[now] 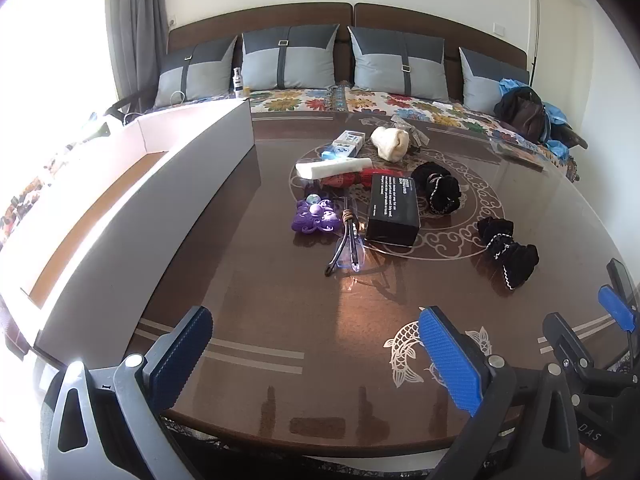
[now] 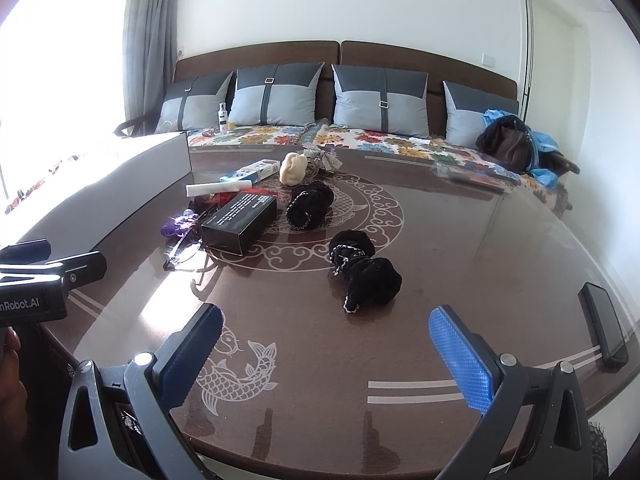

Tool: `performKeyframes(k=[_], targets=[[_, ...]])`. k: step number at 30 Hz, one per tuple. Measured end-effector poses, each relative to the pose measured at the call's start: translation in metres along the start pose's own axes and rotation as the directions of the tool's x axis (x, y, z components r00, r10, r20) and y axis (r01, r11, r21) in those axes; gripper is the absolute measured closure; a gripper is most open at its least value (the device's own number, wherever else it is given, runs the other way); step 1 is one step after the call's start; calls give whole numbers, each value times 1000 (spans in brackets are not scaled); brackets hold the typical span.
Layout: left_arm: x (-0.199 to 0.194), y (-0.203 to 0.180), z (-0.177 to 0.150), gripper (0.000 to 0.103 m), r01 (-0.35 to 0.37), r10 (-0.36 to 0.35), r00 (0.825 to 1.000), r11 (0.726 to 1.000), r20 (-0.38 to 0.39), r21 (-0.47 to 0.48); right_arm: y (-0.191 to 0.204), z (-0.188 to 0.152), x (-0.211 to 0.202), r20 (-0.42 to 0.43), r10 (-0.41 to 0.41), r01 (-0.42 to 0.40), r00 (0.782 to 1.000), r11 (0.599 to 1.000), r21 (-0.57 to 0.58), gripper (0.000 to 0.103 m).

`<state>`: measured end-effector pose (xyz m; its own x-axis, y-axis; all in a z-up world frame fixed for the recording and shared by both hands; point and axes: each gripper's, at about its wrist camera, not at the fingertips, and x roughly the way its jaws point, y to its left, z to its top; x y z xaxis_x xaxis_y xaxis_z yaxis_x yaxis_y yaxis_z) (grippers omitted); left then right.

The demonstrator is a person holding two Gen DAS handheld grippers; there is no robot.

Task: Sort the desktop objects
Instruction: 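Move the left tool toward the eyeglasses while the right tool approaches the black fuzzy gloves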

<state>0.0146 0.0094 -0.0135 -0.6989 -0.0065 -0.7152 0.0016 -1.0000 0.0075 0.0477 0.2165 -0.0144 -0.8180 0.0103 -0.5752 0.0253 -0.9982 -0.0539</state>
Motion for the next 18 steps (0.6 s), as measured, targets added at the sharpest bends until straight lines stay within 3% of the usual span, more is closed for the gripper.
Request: performKeyframes(k=[18], targets=[[25, 4, -15, 0, 1, 0, 998, 1000, -58, 8, 4, -4, 9, -35, 0, -1, 999, 1000, -14, 0]])
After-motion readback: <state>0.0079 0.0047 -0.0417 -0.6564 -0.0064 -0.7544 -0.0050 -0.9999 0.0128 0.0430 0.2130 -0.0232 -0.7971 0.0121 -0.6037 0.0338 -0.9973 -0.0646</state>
